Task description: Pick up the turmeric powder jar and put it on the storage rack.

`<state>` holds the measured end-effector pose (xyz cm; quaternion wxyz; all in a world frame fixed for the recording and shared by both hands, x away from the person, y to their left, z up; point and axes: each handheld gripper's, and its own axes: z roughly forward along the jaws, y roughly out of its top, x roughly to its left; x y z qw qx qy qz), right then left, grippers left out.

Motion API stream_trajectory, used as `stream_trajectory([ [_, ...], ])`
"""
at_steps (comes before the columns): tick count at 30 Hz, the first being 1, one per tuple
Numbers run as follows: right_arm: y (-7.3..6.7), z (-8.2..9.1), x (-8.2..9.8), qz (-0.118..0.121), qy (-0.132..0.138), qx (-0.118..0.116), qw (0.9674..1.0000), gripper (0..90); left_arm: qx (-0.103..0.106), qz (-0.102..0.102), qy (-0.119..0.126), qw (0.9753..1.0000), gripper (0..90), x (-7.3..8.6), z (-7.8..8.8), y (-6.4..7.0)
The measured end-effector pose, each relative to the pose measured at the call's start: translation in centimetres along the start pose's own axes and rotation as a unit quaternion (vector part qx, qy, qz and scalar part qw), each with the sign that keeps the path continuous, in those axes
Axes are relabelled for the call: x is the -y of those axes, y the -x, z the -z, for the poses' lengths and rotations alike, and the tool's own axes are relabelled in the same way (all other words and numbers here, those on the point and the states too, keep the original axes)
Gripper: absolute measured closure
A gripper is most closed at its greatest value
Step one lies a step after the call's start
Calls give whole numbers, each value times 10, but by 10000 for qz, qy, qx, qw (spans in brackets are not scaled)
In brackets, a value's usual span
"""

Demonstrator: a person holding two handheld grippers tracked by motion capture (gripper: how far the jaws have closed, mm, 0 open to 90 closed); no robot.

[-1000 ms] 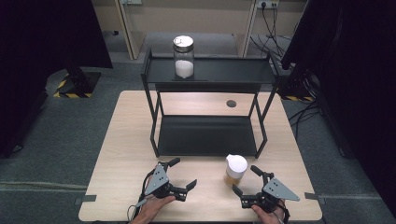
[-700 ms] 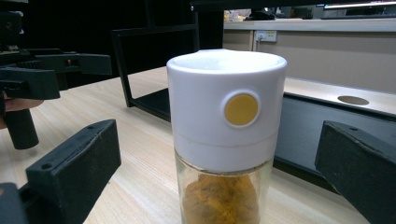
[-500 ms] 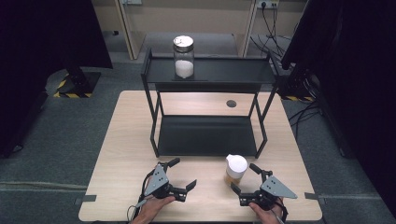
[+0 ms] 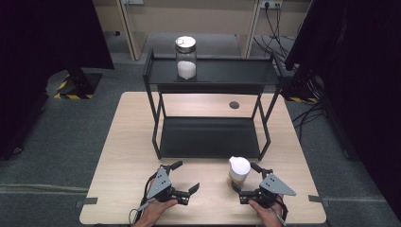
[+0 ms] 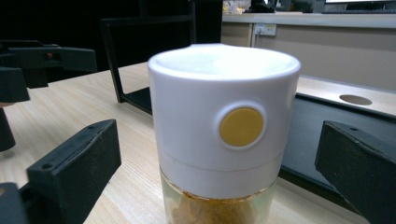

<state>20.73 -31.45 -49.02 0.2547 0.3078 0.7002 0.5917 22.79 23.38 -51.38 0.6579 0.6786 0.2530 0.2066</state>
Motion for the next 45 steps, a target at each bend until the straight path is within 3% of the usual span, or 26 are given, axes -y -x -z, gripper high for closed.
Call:
stream_trajectory([
  [9, 1, -10, -3, 58, -73, -7, 10000, 37, 6, -28, -3, 10000, 5, 1, 0, 0],
  [19, 1, -16, -6, 126, -208, -5, 9997, 170, 5, -30, 3, 10000, 5, 1, 0, 1],
  [29, 5, -19, -9, 17, -310, -96, 9995, 306, -2, -27, -1, 10000, 5, 1, 0, 0],
  [40, 1, -16, -13, 55, -342, -28, 9994, 309, -6, -18, -21, 10000, 5, 2, 0, 0],
  [45, 1, -12, -17, 37, -238, -53, 9997, 309, -5, -18, -17, 10000, 5, 2, 0, 0],
])
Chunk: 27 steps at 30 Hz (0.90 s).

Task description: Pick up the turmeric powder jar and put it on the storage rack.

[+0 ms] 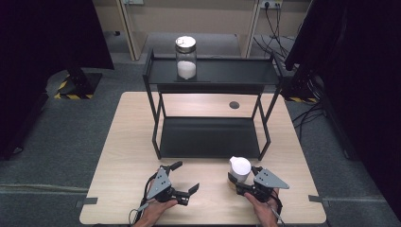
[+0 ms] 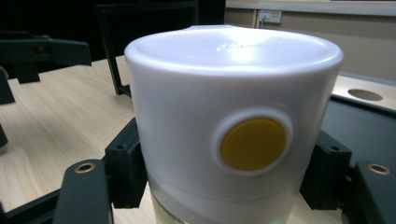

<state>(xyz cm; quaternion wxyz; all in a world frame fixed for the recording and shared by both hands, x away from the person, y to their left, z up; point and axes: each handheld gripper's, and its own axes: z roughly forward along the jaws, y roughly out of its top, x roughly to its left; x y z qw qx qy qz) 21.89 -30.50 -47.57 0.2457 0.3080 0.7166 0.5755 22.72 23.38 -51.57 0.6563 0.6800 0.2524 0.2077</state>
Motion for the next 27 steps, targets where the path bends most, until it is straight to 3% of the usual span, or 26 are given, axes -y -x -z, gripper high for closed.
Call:
stream_trajectory([
  [9, 1, 3, -12, 31, 108, -117, 9999, 310, -3, -1, -8, 10000, 5, 1, 0, 0],
  [20, -1, 2, -43, 172, 213, -284, 9992, 310, 1, -30, -15, 10000, 5, 1, 0, 1],
  [27, 3, 0, -59, 118, 252, -421, 9987, 310, 1, -12, -20, 10000, 5, 1, 0, 1],
])
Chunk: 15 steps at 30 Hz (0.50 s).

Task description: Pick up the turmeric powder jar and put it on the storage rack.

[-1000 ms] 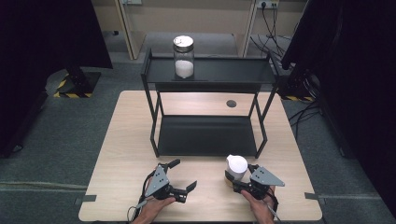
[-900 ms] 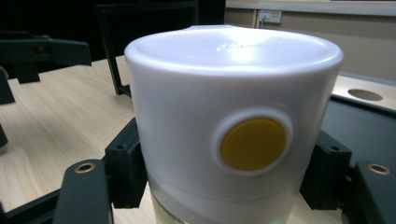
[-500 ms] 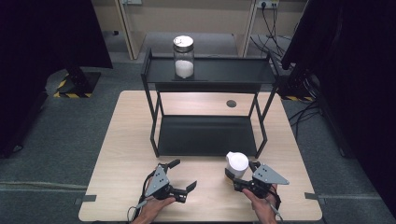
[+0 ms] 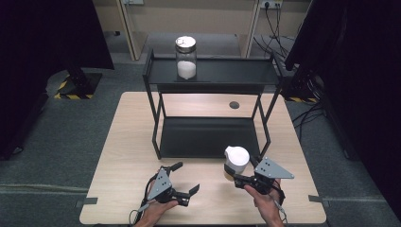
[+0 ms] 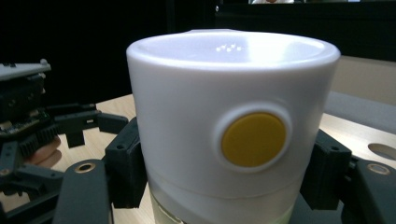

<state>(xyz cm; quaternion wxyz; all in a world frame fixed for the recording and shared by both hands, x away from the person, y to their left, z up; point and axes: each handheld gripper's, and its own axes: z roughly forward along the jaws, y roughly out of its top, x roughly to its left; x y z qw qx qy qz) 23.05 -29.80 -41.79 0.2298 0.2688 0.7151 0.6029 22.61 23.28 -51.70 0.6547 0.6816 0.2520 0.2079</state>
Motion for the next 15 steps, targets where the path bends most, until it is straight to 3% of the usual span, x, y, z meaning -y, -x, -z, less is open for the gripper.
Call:
stream_trajectory([
  [15, 11, 0, -53, 138, 79, -254, 9996, 309, -17, 15, -20, 10000, 5, 0, 0, -1],
])
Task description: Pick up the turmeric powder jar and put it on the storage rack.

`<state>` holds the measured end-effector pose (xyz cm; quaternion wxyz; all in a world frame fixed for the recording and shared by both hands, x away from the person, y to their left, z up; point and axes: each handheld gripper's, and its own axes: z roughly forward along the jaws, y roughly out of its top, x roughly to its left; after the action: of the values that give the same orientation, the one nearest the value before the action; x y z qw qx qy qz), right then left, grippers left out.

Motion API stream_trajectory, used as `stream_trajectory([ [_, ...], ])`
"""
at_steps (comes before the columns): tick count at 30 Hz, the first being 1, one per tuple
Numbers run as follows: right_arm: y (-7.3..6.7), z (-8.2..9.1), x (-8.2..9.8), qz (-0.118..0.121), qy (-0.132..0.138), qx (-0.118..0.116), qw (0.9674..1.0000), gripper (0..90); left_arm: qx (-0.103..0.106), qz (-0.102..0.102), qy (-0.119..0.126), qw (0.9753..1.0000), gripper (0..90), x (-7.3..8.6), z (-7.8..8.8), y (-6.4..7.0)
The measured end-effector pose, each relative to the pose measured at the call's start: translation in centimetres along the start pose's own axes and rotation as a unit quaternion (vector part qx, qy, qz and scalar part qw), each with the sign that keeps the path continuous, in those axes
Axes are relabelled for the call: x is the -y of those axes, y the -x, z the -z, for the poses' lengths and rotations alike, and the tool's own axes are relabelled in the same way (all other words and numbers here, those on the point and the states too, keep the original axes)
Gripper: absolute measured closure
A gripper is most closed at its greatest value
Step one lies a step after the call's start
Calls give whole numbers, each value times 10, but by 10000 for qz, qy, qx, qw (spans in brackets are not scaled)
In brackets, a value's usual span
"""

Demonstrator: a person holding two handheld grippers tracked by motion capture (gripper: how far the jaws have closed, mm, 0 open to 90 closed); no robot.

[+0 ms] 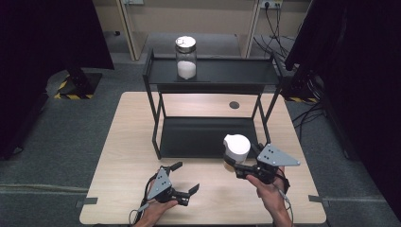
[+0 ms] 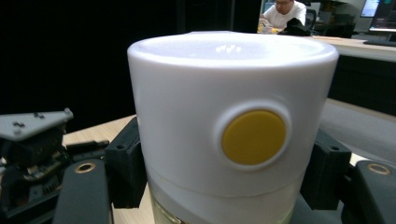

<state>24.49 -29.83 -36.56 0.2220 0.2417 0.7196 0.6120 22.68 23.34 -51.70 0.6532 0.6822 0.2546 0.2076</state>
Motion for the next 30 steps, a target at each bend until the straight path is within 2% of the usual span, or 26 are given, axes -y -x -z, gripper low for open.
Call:
stream_trajectory([
  [10, 13, -7, -38, -47, -18, -241, 9997, 310, -1, 14, -2, 10000, 5, 0, 0, 0],
  [23, 25, -15, -77, -86, -8, -363, 9993, 310, -25, 30, 2, 10000, 5, 1, 0, -2],
  [30, 30, -17, -99, -127, 108, -411, 9990, 310, -22, 27, -6, 10000, 5, 1, 0, -2],
])
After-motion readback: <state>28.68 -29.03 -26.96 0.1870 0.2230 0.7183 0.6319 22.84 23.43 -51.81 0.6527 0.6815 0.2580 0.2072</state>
